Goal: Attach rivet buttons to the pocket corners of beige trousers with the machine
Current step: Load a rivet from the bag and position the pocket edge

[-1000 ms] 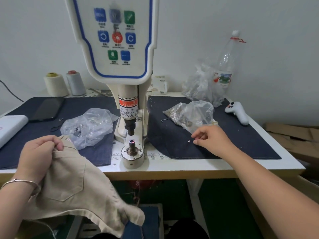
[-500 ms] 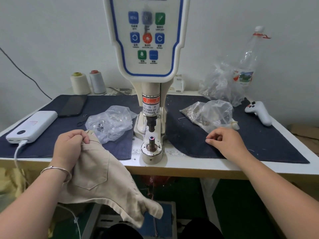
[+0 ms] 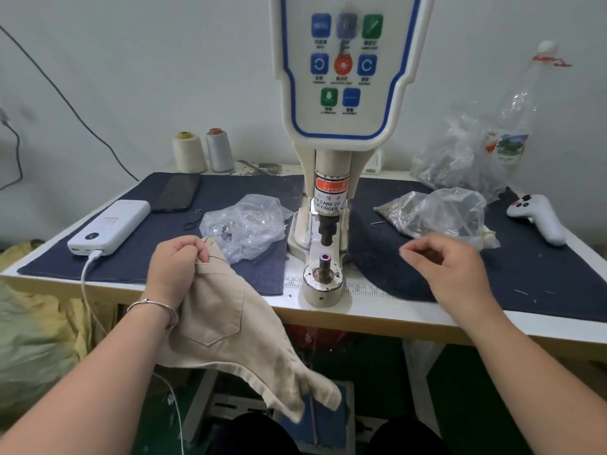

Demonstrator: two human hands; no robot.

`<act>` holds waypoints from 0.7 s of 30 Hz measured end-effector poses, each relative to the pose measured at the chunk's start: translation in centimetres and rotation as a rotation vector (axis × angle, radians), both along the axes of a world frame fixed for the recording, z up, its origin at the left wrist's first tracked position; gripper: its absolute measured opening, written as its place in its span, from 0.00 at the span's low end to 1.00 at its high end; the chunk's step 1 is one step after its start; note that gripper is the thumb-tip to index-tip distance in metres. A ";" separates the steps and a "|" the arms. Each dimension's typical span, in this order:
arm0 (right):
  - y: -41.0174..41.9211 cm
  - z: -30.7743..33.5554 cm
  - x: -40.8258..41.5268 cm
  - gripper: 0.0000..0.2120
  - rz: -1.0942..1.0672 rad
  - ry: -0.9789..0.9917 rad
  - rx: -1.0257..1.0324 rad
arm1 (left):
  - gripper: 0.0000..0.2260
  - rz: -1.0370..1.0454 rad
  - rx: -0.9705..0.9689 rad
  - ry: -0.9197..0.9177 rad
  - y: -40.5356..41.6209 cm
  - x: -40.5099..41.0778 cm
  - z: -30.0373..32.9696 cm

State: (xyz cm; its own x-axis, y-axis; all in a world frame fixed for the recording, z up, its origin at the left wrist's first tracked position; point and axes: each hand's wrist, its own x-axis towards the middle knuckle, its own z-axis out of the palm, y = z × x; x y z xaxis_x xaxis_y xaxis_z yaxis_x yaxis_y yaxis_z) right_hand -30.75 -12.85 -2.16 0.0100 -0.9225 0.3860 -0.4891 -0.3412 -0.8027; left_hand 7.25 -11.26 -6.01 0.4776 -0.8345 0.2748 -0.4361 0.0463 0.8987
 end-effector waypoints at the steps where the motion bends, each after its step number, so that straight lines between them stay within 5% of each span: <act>1: 0.4 0.3 1.1 0.08 0.037 -0.050 -0.014 | 0.09 -0.007 -0.006 0.011 0.0 0.0 0.0; 9: 1.5 0.7 7.3 0.04 0.219 -0.238 0.050 | 0.09 -0.006 -0.011 0.010 0.0 0.0 -0.2; 21: 0.9 1.0 8.4 0.04 0.223 0.013 0.024 | 0.11 -0.006 -0.001 0.016 0.0 0.2 -0.3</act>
